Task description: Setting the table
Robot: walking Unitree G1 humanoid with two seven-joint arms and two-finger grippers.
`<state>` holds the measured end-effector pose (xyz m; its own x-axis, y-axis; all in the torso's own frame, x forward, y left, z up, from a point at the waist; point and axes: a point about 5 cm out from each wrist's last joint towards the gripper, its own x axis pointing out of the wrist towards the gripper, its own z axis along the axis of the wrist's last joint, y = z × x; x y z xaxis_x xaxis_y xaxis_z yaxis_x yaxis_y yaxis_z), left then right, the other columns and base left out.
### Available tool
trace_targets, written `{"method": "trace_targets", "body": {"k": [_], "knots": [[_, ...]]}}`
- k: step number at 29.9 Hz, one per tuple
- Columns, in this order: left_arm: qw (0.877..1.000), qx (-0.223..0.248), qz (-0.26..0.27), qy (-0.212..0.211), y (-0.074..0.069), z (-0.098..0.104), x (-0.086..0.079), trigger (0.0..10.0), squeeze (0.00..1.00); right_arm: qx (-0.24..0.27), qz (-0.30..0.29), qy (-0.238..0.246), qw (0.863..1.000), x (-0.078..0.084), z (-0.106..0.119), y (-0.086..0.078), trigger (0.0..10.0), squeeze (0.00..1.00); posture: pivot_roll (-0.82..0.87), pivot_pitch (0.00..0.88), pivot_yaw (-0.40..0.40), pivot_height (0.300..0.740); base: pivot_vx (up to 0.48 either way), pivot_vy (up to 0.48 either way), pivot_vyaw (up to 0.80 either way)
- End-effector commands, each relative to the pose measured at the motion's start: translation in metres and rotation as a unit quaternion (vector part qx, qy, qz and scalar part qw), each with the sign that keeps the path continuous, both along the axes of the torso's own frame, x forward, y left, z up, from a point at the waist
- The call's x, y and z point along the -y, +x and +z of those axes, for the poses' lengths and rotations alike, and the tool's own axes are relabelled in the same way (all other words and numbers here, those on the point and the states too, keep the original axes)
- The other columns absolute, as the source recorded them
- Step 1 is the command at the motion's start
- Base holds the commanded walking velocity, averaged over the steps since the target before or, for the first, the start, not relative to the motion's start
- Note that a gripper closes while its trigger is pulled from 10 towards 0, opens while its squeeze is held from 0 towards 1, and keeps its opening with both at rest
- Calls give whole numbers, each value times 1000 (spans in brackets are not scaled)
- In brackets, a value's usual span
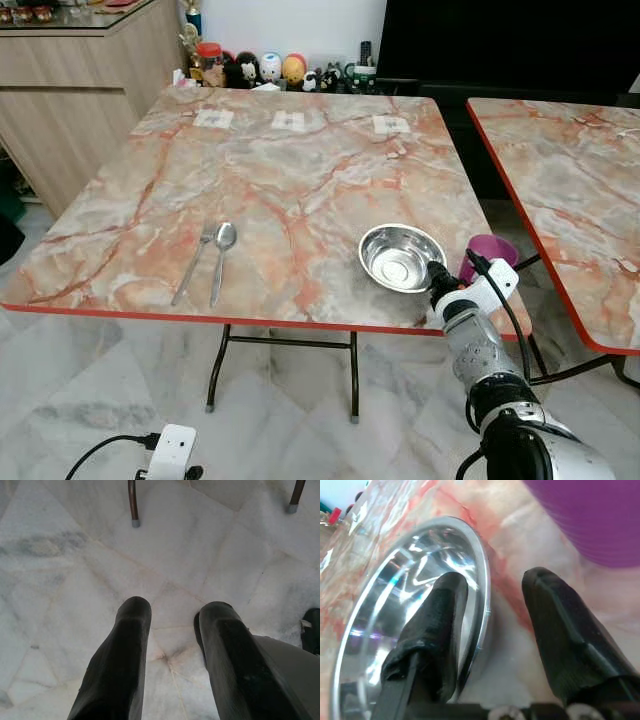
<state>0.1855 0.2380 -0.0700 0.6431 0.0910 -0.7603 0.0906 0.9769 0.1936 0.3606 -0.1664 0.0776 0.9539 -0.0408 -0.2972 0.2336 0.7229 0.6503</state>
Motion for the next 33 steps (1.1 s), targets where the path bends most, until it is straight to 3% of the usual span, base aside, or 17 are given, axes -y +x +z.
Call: {"method": "trace_targets", "body": {"k": [1,4,5,6,7,29,33], "knots": [[1000,1,-14,6,1,0,1,10000,0,-3,1,-4,1000,2,2,1,10000,0,142,0,-46,740,0,0,0],[1000,1,-19,8,1,1,1,10000,0,-9,7,-7,1000,0,0,1,10000,0,142,0,-46,740,0,0,0],[1000,0,-21,10,2,1,1,10000,0,-8,7,-4,1000,0,0,1,4902,0,142,0,-46,740,0,0,0],[1000,0,-23,11,2,1,1,10000,0,-9,7,-5,1000,0,-1,1,4902,0,142,0,-46,740,0,0,0],[1000,0,-23,11,2,1,1,10000,0,-11,8,-5,1000,0,-1,1,235,0,150,0,-46,740,0,0,0],[998,-3,-64,24,5,1,8,10000,0,-14,13,-13,1000,0,-2,1,0,0,153,0,-44,740,0,0,0],[998,-4,-62,25,4,0,8,10000,0,17,14,1,1000,-4,6,4,0,0,151,0,-44,740,0,0,0]]}}
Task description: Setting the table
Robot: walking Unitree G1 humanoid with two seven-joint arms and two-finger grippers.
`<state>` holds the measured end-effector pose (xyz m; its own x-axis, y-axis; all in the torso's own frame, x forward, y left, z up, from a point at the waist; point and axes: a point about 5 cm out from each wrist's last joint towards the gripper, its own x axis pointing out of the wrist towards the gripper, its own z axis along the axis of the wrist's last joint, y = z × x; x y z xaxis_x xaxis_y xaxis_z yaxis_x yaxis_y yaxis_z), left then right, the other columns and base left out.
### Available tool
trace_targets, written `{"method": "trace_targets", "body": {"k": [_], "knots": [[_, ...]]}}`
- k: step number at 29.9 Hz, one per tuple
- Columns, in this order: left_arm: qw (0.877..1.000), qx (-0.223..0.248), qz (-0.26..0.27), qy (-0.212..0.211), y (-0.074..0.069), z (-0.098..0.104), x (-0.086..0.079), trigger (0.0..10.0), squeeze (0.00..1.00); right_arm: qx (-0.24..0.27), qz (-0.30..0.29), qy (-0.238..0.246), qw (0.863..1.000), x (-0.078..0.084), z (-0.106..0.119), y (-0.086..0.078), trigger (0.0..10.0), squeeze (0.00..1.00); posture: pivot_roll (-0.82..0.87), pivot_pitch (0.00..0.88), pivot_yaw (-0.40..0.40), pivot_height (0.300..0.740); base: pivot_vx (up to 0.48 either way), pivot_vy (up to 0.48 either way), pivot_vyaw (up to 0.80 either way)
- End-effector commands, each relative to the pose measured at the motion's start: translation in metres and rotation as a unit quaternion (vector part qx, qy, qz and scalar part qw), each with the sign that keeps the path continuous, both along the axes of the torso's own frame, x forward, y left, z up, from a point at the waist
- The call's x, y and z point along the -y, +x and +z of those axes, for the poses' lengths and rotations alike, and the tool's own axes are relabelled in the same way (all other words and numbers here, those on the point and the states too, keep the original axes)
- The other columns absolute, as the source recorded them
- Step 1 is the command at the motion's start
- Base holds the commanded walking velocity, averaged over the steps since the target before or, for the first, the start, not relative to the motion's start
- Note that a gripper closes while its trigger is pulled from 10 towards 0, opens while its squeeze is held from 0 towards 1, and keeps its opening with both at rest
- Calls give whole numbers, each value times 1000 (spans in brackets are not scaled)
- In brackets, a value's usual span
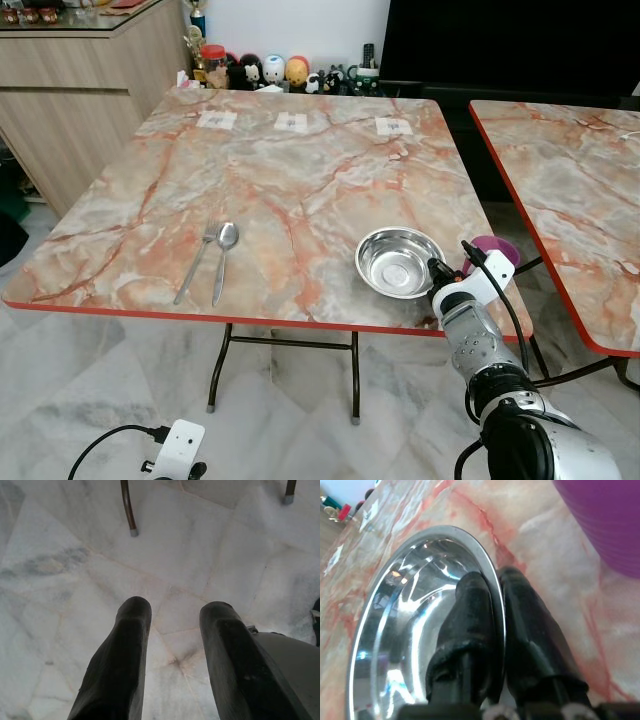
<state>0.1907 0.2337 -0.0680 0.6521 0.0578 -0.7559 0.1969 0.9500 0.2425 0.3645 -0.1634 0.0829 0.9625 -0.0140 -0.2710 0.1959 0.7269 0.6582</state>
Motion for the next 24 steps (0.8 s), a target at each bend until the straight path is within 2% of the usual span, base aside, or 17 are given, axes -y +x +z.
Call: {"method": "trace_targets", "body": {"k": [1,8,9,14,16,18,19,20,22,24], "knots": [[1000,-6,-7,1,-2,-2,4,10000,0,28,8,10,1000,-5,8,3,0,0,151,0,-44,740,0,0,0],[1000,-7,-6,7,-4,-3,4,10000,0,127,30,41,991,-17,35,8,0,0,145,1,-47,740,0,0,0],[1000,-7,-6,8,-5,-4,4,10000,0,161,38,51,985,-21,44,7,0,0,142,2,-47,740,0,0,0],[1000,-8,-8,12,-6,-4,4,10000,0,235,41,75,968,-24,64,-1,0,0,140,5,-50,740,0,0,0],[1000,-7,-7,12,-7,-5,4,10000,0,252,40,68,964,-22,66,-8,0,0,140,7,-55,740,0,0,0],[1000,-6,-5,12,-8,-5,4,10000,0,278,32,49,959,-17,68,-21,0,0,139,8,-58,740,0,0,0],[1000,-6,-4,12,-9,-5,4,10000,0,306,23,54,950,-10,71,-39,0,0,133,13,-57,740,0,0,0],[1000,-6,-4,12,-9,-5,4,10000,0,306,23,54,950,-10,71,-39,0,0,133,13,-57,740,0,0,0],[1000,-6,-4,13,-9,-6,5,10000,0,329,11,64,942,-3,78,-61,0,0,121,17,-54,740,0,0,0],[1000,-7,-5,15,-10,-6,4,10000,0,338,-1,73,938,1,81,-74,0,0,112,16,-53,740,0,0,0]]}}
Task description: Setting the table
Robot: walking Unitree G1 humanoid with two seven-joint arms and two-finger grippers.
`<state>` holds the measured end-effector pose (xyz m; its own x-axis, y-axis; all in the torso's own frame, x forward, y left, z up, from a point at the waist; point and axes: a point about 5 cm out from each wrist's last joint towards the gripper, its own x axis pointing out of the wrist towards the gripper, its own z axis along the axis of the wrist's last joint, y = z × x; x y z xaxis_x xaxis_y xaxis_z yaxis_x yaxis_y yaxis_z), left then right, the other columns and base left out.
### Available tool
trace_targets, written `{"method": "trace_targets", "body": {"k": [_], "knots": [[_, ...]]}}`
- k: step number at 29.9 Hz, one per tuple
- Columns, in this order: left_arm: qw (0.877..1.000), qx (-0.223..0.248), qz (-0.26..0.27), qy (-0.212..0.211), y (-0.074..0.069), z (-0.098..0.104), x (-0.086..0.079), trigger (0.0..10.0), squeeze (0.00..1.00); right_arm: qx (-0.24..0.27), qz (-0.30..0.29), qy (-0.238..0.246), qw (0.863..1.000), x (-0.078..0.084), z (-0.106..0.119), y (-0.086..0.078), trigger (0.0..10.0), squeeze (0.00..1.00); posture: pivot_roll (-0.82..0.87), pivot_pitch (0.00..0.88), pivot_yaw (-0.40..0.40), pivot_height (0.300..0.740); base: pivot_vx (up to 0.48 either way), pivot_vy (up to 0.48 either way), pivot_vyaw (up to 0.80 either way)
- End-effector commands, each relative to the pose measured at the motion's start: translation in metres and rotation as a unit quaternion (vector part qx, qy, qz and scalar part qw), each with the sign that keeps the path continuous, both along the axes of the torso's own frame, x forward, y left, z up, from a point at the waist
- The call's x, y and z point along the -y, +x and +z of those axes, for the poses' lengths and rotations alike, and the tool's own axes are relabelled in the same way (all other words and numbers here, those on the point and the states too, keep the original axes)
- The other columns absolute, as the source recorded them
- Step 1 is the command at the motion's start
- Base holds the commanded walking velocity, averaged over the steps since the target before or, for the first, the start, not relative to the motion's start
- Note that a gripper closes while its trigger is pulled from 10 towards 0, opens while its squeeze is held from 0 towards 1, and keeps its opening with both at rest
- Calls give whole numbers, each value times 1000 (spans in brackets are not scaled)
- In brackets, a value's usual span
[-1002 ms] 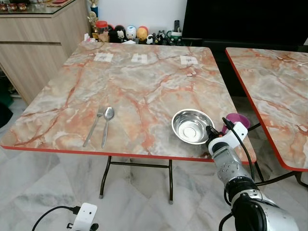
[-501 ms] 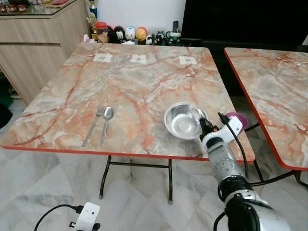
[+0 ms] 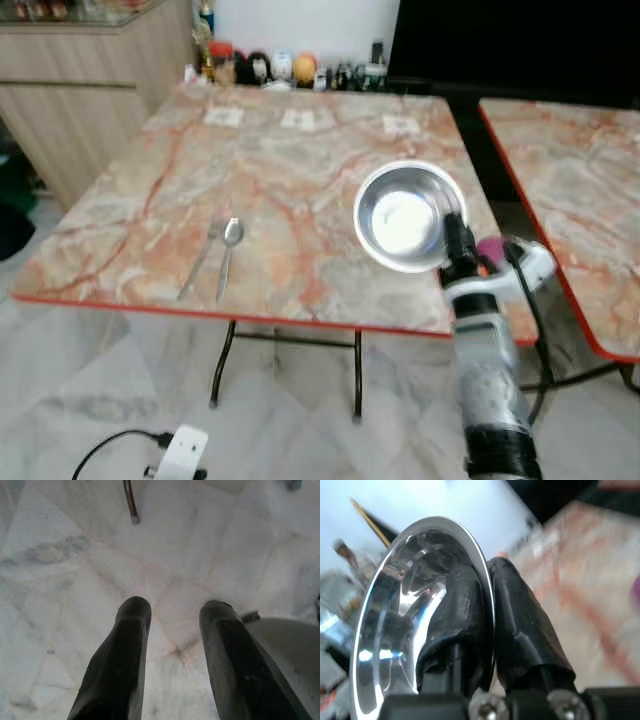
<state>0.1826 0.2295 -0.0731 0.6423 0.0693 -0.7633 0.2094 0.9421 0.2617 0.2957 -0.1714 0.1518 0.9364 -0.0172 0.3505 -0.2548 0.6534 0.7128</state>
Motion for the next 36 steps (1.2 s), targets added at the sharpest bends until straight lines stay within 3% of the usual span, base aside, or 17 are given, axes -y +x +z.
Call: {"method": "trace_targets", "body": {"k": [1,5,11,12,13,14,19,22,24,25,30,36], "knots": [[1000,-1,-1,3,-2,-1,0,10000,0,31,1,31,999,-5,14,-14,0,0,108,16,-52,740,0,0,0],[1000,0,6,-3,-3,-2,1,10000,0,27,-4,36,999,-2,9,-31,0,0,108,15,-54,740,0,0,0],[1000,4,25,-12,-3,-2,2,10000,0,-31,-36,46,998,5,-17,-56,0,0,111,11,-55,740,0,0,0],[1000,2,29,-12,-3,-2,2,10000,0,-55,-51,41,996,8,-26,-61,3451,0,111,7,-51,740,0,0,0],[999,2,30,-12,-3,-2,2,10000,0,-62,-57,39,996,10,-28,-62,3451,0,111,7,-51,740,0,0,0],[999,1,30,-12,-4,-2,2,10000,0,-69,-66,45,994,13,-28,-65,10000,0,112,2,-47,740,0,0,0],[999,0,33,-11,-4,-3,1,10000,0,-78,-96,33,992,23,-24,-70,10000,0,100,0,-40,740,0,0,0],[999,-2,35,-11,-4,-3,0,10000,0,-102,-128,-61,985,42,-24,-73,10000,0,87,0,-32,740,0,0,0],[999,-2,35,-11,-4,-2,0,10000,0,-102,-129,-75,983,44,-24,-73,10000,0,83,0,-30,740,0,0,0],[999,-2,35,-11,-4,-2,-1,10000,0,-94,-122,-105,982,47,-20,-68,10000,0,86,0,-31,740,0,0,0],[999,2,38,-13,-1,0,-2,10000,0,-62,-105,-154,981,41,-2,-47,10000,0,94,0,-36,740,0,0,0],[999,7,45,-13,1,1,-4,10000,0,-36,-83,-224,970,29,9,-39,10000,0,104,0,-46,740,0,0,0]]}}
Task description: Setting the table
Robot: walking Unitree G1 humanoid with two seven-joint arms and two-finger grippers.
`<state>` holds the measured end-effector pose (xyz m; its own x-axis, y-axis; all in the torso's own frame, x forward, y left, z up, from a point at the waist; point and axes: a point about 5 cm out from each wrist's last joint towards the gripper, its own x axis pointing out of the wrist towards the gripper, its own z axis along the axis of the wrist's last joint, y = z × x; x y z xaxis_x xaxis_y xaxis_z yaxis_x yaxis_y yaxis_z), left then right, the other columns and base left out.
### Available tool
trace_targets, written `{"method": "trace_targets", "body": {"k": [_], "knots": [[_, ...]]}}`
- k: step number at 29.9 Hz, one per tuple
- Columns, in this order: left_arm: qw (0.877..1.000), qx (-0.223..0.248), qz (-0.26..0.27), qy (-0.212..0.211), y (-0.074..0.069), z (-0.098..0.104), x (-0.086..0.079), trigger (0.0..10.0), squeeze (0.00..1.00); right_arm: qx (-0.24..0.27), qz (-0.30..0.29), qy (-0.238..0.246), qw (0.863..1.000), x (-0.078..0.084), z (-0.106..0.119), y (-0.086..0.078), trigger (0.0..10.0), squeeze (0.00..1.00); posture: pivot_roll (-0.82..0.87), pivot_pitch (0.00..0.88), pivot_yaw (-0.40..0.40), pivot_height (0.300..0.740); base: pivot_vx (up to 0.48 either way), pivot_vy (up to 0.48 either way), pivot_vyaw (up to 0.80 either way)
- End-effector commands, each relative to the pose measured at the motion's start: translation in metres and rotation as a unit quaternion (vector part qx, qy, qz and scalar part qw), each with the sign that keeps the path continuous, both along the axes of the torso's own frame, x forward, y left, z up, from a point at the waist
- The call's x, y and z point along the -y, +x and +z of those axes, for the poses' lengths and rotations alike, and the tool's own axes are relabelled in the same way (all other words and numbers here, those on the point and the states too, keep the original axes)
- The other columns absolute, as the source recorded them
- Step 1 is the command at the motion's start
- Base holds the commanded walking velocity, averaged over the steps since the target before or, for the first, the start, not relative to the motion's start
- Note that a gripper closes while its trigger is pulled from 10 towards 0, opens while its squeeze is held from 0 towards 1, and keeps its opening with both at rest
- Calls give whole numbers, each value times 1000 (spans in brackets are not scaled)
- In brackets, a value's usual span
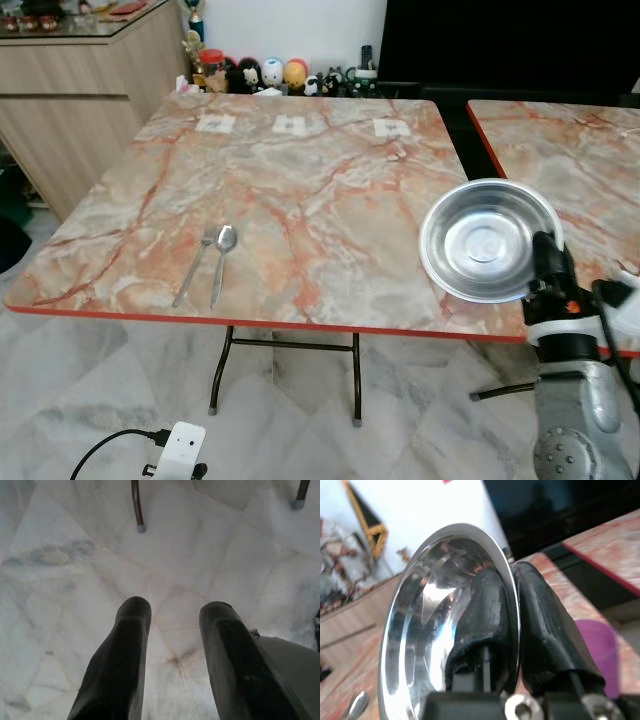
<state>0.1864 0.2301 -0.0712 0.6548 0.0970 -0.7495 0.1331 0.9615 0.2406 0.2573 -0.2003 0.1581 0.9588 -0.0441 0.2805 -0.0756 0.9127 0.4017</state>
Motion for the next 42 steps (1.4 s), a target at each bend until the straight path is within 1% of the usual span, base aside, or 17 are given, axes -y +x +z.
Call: {"method": "trace_targets", "body": {"k": [1,3,5,6,7,8,9,10,11,12,13,17,20,23,26,34,42], "knots": [[1000,-6,12,0,-3,-1,-5,10000,0,9,6,-33,999,-1,6,-1,10000,0,101,0,-47,740,0,0,0],[1000,-7,17,1,-4,-1,-8,10000,0,11,12,-57,998,-1,10,-2,10000,0,99,0,-47,740,0,0,0],[1000,-7,17,1,-4,-1,-8,10000,0,11,12,-57,998,-1,10,-2,10000,0,99,0,-47,740,0,0,0],[1000,-8,20,1,-5,-1,-9,10000,0,11,11,-84,996,1,11,-3,10000,0,99,4,-45,740,0,0,0],[1000,-8,20,1,-5,-1,-9,10000,0,11,11,-84,996,1,11,-3,10000,0,99,4,-45,740,0,0,0],[1000,-10,21,1,-6,-1,-9,10000,0,8,10,-118,993,4,12,-5,10000,0,93,10,-42,740,0,0,0],[1000,-10,21,1,-6,-1,-9,10000,0,8,10,-118,993,4,12,-5,10000,0,93,10,-42,740,0,0,0],[1000,-11,23,2,-8,-2,-10,10000,0,7,15,-176,984,6,13,-5,10000,0,89,13,-39,740,0,0,0],[1000,-11,23,2,-8,-2,-10,10000,0,7,15,-176,984,6,13,-5,10000,0,89,13,-39,740,0,0,0],[1000,-13,25,2,-9,-2,-11,10000,0,7,22,-226,974,7,13,-5,10000,0,84,17,-38,740,0,0,0],[1000,-13,27,3,-10,-2,-12,10000,0,6,33,-253,967,6,12,-4,10000,0,82,20,-37,740,0,0,0],[999,-7,34,3,-10,-2,-12,10000,0,-3,81,-289,954,-8,1,-6,10000,0,82,26,-38,740,0,0,0],[999,-6,34,3,-10,-2,-12,10000,0,-3,97,-292,952,-15,-3,-8,10000,0,83,26,-40,740,0,0,0],[999,-5,33,3,-8,-2,-9,10000,0,-9,121,-257,959,-29,-10,-11,10000,0,85,20,-39,740,0,0,0],[999,-4,32,3,-6,-2,-6,10000,0,-27,130,-231,964,-33,-22,-12,10000,0,92,18,-36,740,0,0,0],[999,-2,31,7,-5,-2,-5,10000,0,-48,127,-225,965,-30,-38,-14,10000,0,91,7,-34,740,0,0,0],[1000,-2,24,12,-4,-1,-5,10000,0,-52,121,-207,969,-31,-41,-17,10000,0,91,0,-31,740,0,0,0]]}}
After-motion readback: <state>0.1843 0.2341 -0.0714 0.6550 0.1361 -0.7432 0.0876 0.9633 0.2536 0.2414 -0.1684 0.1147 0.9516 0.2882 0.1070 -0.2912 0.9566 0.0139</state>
